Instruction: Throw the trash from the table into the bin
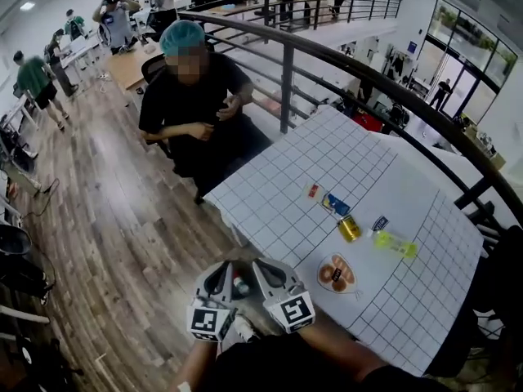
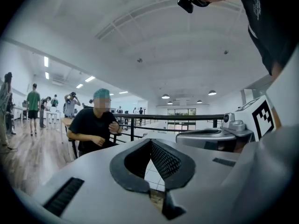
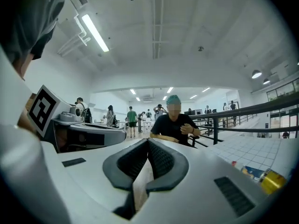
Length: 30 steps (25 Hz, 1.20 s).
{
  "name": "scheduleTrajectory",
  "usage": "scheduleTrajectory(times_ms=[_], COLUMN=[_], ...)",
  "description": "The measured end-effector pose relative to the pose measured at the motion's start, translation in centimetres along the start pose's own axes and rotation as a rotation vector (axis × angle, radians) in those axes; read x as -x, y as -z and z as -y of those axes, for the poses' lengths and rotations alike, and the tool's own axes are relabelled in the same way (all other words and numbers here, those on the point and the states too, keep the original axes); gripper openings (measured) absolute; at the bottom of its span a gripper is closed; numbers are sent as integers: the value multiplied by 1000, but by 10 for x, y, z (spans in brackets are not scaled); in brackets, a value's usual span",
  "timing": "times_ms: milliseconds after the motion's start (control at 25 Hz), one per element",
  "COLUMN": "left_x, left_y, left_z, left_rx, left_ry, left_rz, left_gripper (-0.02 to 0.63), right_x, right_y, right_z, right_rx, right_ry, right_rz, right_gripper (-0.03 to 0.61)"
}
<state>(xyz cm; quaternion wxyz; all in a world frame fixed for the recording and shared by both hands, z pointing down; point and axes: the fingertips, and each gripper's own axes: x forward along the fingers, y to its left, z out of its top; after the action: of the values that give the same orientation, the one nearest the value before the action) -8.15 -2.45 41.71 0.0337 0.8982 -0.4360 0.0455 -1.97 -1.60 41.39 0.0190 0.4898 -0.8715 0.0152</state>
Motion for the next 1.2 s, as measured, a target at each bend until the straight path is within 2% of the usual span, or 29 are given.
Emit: scheduleTrajectory(times_ms=[320,600,760,1080,1200], left_x=[-37,-90,-106,-131,-138], left_y=[3,-4,-8,-4,-6], left_z=[74,149,193,267,290], left_rx=[-16,-34,-29,-88,-106], left_ry=[162,283,347,468,511], left_rz=[-17,-20,-17,-25,-22], left_gripper=[21,21,21,21,21], right_x=[68,128,165,229,251], right_y=[14,14,18,25,23], right_z=[58,128,153,195,207], right_rx=[-14,-19,-23,-18,-22], right_ry=[168,298,358,468,513], right_rz=[-24,-23,-31,-4,-29], right_gripper=[25,25,25,25,25])
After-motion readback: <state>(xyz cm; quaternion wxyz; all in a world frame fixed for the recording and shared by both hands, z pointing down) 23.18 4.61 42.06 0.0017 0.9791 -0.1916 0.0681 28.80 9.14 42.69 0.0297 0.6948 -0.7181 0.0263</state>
